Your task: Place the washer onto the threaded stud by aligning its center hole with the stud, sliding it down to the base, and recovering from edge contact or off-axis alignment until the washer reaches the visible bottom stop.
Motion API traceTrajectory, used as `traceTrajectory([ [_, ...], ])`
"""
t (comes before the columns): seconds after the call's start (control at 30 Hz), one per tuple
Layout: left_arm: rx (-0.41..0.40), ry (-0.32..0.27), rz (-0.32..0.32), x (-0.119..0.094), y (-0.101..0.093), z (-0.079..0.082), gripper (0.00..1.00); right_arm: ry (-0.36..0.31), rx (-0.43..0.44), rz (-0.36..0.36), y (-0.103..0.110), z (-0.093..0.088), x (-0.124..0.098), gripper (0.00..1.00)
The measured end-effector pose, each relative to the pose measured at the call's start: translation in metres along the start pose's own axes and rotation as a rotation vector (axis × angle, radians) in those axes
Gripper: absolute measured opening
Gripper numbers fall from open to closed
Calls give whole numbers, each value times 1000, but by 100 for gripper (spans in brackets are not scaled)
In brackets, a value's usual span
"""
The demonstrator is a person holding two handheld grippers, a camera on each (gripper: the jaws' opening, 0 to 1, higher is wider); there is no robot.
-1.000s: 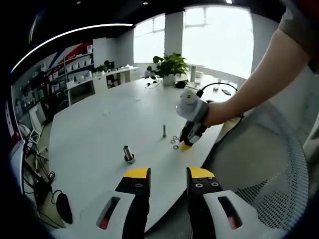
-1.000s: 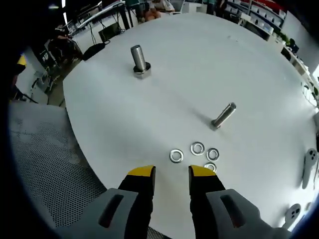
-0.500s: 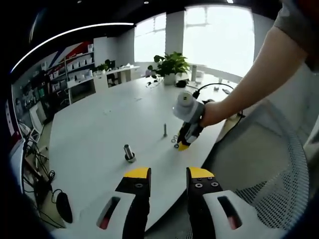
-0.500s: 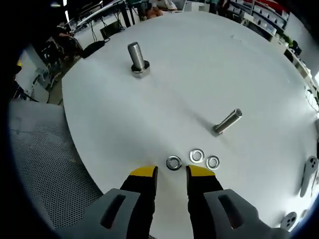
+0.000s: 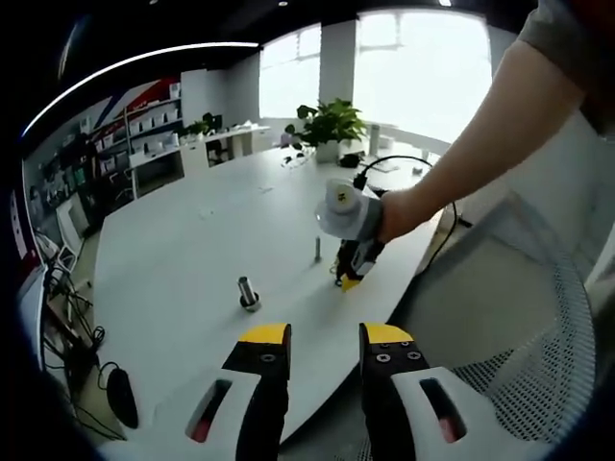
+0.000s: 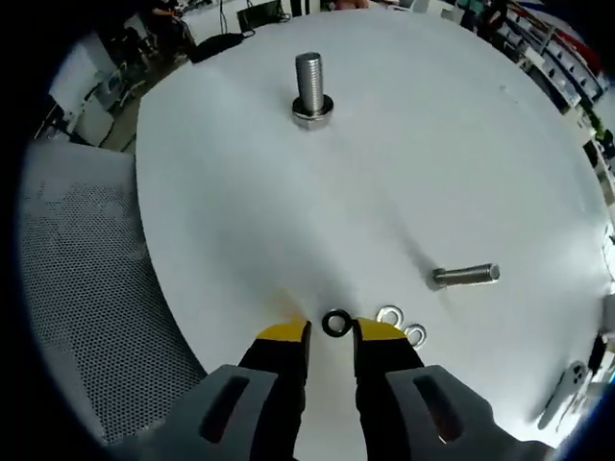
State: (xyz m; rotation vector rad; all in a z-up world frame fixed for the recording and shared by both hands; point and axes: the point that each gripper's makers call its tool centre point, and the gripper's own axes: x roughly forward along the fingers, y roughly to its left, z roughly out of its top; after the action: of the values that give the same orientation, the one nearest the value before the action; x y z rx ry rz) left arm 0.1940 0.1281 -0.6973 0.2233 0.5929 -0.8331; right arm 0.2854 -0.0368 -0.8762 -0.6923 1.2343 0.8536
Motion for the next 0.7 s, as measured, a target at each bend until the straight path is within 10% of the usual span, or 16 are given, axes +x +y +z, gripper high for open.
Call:
traceTrajectory([
  [0.7, 23, 20, -3, 1, -2, -3, 25, 114, -76, -25, 0, -1, 3, 18],
])
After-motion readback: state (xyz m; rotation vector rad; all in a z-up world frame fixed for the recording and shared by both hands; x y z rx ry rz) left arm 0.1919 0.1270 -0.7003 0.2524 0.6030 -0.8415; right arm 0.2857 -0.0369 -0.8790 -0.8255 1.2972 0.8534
